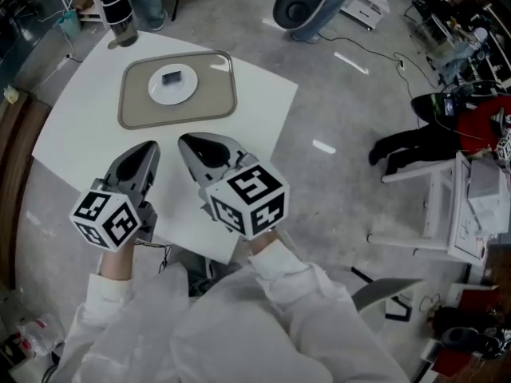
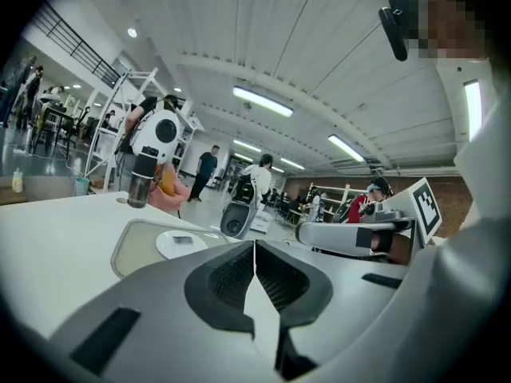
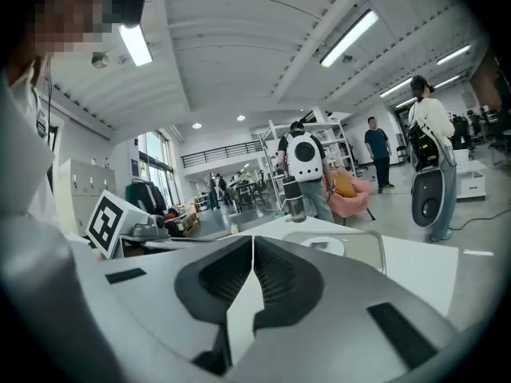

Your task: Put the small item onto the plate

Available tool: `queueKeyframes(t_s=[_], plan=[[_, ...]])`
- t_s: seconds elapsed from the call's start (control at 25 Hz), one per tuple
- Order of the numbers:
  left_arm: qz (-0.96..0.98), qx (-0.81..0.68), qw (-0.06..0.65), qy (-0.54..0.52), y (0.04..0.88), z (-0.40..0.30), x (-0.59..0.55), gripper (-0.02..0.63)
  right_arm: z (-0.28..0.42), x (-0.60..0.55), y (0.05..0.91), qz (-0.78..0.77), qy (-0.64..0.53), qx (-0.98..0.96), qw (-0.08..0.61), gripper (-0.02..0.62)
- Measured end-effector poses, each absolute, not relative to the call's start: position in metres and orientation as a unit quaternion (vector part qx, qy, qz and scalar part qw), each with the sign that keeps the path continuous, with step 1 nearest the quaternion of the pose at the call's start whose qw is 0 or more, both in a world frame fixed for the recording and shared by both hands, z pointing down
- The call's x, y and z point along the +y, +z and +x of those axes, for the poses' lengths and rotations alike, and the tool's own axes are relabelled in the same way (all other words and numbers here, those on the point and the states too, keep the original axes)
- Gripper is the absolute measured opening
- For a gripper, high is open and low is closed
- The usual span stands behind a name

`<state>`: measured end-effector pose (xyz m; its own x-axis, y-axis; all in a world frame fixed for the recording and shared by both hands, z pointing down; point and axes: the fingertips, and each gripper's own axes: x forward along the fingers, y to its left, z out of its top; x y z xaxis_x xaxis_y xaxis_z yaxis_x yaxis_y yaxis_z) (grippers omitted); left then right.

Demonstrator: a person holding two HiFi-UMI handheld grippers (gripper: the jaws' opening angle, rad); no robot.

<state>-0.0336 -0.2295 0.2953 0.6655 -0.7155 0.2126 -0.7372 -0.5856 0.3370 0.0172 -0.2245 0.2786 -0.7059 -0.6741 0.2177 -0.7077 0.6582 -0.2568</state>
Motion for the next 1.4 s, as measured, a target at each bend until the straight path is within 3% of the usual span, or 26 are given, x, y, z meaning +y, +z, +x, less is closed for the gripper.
queueKeyframes(t_s=[0.72, 0.96, 1.4], plan=[[0.895, -0.387, 0.218, 0.034, 0.297, 0.013, -0.099, 0.009, 0.045, -0.104, 0.29, 0.364, 0.17, -0.912, 0.081, 0.015], [0.897, -0.373, 0.231, 0.047, 0.302, 0.014, -0.081, 0.009, 0.042, -0.088, 0.293, 0.358, 0.187, -0.912, 0.073, 0.015], [0.902, -0.338, 0.259, 0.076, 0.321, -0.001, -0.044, 0.009, 0.028, -0.055, 0.31, 0.368, 0.202, -0.899, 0.125, 0.015]])
